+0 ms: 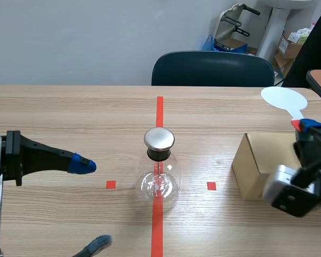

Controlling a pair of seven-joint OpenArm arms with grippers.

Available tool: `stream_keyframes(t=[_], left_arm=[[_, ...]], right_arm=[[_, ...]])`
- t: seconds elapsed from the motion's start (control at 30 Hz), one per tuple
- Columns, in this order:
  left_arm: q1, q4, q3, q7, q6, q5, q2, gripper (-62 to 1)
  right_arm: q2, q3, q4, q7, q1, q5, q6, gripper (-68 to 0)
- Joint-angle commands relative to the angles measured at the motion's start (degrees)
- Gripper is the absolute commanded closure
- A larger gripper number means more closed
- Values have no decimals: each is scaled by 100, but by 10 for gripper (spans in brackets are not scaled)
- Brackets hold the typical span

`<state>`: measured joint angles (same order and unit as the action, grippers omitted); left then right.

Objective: Do the electroscope experiment

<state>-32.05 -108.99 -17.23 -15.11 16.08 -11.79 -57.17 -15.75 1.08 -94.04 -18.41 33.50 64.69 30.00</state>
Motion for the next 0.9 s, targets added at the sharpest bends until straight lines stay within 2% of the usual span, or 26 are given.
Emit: stream_keyframes(t=[0.0, 0.07, 0.27, 0.43, 0.6, 0.67, 0.87], left_arm=[[2, 20, -15, -170, -33, -42, 20, -520], [131, 146, -90, -232, -33, -96, 61, -496], [837, 1038, -680, -240, -35, -92, 621, -304], [1528, 1950, -1283, -337, -81, 68, 1099, -178], [2151, 2785, -1698, -352, -162, 70, 1593, -61], [2371, 3104, -1812, -350, -170, 72, 1816, -43], [2955, 3969, -1989, -350, -184, 72, 2374, -40]], right_arm=[[-76, -254, -20, 201, -245, 127, 70, -7], [-92, -557, -20, 577, -400, 299, 81, -7], [-122, -1410, -11, 1504, -686, 870, 203, -7], [-122, -1832, -2, 1917, -699, 1298, 219, -7], [-122, -2111, 7, 2210, -699, 1397, 219, -7], [-122, -2225, 44, 2369, -699, 1486, 219, -7], [-125, -2551, 251, 2841, -699, 1766, 258, -7]])
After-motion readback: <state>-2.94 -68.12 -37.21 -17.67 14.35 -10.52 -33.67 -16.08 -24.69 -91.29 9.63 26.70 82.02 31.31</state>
